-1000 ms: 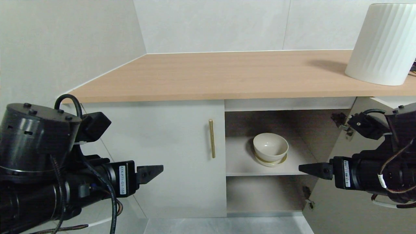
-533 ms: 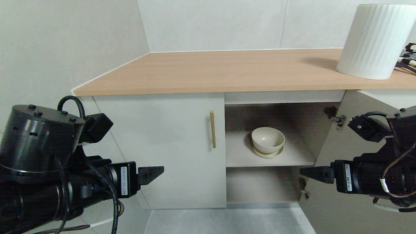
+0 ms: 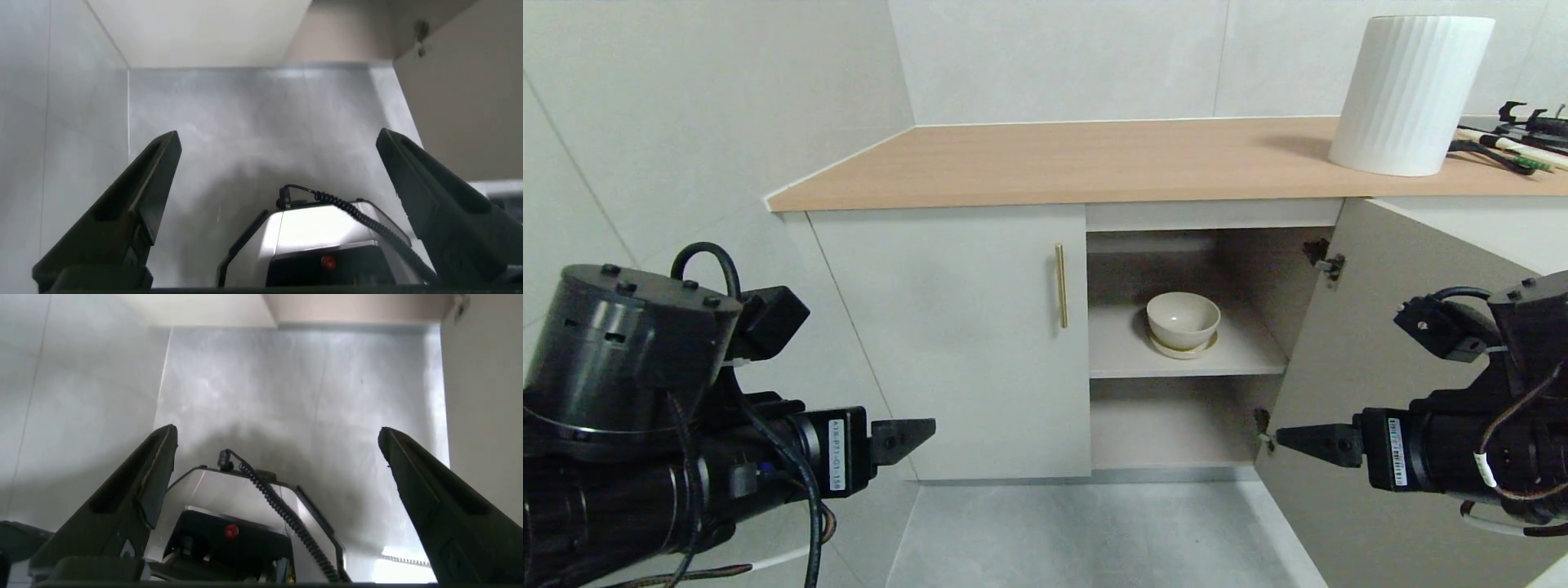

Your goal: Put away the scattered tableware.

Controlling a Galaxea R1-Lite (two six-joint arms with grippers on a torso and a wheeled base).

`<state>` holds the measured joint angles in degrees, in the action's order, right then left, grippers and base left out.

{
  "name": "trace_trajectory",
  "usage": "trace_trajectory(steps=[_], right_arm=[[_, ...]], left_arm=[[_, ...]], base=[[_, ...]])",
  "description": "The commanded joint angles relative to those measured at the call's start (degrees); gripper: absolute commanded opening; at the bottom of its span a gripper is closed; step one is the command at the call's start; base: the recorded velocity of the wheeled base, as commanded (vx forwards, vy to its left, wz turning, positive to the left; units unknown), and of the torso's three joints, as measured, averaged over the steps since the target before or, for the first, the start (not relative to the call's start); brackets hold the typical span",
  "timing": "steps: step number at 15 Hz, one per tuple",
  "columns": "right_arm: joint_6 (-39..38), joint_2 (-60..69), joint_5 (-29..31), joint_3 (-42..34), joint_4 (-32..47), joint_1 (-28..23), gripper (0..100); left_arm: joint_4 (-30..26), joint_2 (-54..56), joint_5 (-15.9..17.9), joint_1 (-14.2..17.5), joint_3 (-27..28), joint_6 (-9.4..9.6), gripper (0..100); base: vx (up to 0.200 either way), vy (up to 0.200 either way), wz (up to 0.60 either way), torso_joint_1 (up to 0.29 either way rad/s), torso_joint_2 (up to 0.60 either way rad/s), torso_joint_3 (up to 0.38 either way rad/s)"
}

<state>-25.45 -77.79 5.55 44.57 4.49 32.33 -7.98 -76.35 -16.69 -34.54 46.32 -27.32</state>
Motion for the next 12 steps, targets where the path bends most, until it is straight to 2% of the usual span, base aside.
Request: trace_trajectory(steps=[1,7,12], right_arm=[[0.1,-0.3,0.0,0.0,0.0,0.0,100],[0.3,-0.3,0.0,-0.1,0.0,0.0,100],[0.3,-0.3,0.0,-0.1,0.0,0.0,100]], left_arm=[[0.0,-0.2,0.0,0.0,0.0,-0.01,100],[0.0,-0.1,-0.1,0.0,0.0,-0.01,100],[0.1,0.0,-0.1,0.0,0.1,-0.01,100]], base=[[-0.200,0.000,0.00,0.002,0.01,0.012],[-0.200,0.000,0.00,0.003,0.00,0.000],[0.000,0.000,0.00,0.000,0.00,0.000]])
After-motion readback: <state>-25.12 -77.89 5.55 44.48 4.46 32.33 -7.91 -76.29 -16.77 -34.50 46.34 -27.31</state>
